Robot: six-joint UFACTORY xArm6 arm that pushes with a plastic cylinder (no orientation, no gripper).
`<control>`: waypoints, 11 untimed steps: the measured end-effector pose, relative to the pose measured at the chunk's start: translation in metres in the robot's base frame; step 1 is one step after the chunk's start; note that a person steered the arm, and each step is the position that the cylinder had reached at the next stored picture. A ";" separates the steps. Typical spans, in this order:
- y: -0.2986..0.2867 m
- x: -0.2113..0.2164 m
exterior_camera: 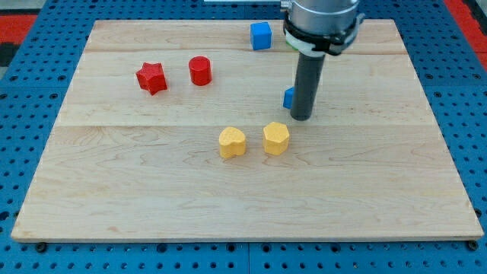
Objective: Slide the blue triangle closer to blue cube
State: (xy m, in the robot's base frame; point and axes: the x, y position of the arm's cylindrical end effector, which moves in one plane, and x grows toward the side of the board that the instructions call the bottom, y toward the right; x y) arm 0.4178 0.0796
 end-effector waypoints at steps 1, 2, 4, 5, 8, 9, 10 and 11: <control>-0.009 -0.038; -0.008 -0.065; 0.073 -0.054; 0.068 -0.070; -0.075 -0.074; -0.095 -0.086; -0.095 -0.093; -0.074 -0.079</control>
